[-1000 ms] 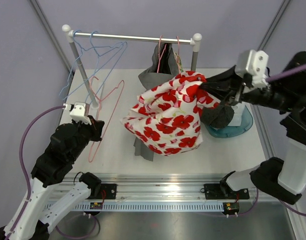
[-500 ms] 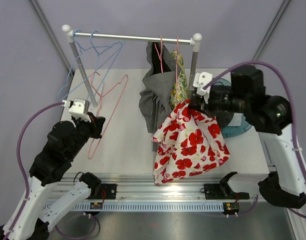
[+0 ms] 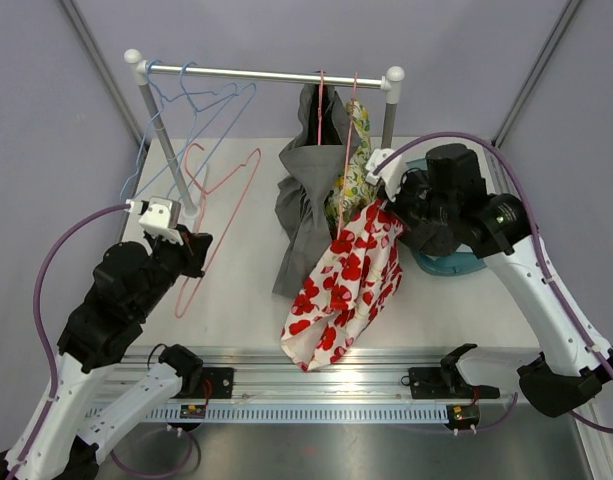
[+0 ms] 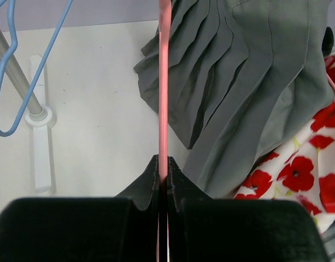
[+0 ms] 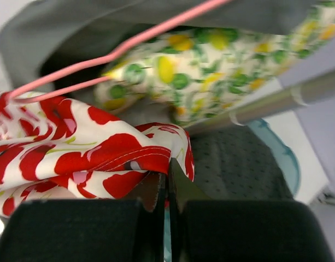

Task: Remove the skirt from the hanger

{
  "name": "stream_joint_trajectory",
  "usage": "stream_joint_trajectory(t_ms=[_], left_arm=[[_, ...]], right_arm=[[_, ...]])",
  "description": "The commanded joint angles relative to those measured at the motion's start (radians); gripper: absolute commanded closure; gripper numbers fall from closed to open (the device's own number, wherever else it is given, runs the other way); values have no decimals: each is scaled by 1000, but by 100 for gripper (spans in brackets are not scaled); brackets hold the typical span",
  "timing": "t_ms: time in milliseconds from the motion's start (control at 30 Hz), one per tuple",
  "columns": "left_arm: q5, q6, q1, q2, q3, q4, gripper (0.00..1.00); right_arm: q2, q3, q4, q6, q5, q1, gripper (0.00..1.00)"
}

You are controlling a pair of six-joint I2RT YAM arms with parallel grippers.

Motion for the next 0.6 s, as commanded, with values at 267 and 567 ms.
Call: stream_joint_trajectory(t_ms=[267, 567], left_arm=[[25, 19, 1, 19, 44, 98, 100], [20, 30, 1, 25, 35, 104, 100]], right_arm=[[-70, -130, 150, -13, -12, -43, 100], [-178, -526, 205, -69, -192, -116, 100]])
